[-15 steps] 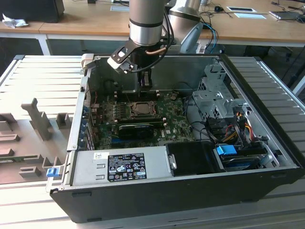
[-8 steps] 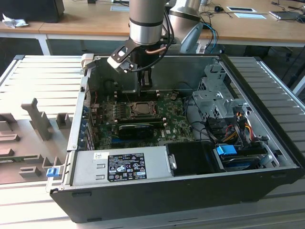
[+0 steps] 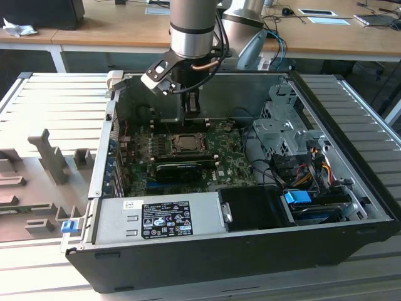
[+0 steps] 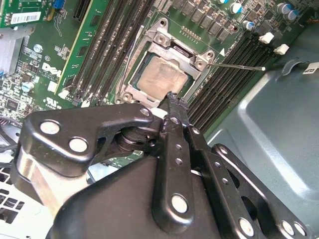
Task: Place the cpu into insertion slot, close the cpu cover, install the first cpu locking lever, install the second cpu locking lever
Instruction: 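Install the first cpu locking lever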
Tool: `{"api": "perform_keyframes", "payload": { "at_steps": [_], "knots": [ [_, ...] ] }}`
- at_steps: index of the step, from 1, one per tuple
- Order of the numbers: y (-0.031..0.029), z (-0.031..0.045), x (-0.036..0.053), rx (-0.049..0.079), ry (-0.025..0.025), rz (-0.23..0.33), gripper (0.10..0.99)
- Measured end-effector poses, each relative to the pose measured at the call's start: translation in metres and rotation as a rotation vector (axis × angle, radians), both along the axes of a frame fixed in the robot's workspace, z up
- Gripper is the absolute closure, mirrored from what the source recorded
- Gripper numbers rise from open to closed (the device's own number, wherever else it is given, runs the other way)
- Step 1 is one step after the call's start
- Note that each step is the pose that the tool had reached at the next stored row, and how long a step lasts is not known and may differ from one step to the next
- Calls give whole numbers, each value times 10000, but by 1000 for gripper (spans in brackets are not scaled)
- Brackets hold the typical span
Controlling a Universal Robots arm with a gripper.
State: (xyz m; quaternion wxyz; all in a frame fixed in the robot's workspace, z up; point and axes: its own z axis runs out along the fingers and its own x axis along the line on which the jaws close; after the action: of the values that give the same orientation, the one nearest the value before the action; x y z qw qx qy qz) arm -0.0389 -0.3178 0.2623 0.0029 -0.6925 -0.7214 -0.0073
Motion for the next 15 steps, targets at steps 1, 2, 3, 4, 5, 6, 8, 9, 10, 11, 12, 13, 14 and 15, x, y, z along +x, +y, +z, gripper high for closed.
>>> {"api": "perform_keyframes", "payload": {
  "at_steps": [1,2,3,4,5,6,8,9,10,11,12,13,14,15],
  "knots": [
    [0,2,0,0,0,0,980],
    [0,8,0,-2,0,0,980],
    [0,17,0,-1,1,0,980],
    [0,25,0,-1,0,0,980],
    [0,32,0,1,-1,0,980],
    [0,38,0,-1,0,0,980],
    [0,45,0,-1,0,0,980],
    [0,47,0,0,0,0,980],
    [0,50,0,1,-1,0,980],
    [0,53,0,1,-1,0,980],
    [0,55,0,0,0,0,980],
    [0,56,0,0,0,0,980],
    [0,58,0,0,0,0,980],
    [0,59,0,-1,0,0,980]
  ]
}}
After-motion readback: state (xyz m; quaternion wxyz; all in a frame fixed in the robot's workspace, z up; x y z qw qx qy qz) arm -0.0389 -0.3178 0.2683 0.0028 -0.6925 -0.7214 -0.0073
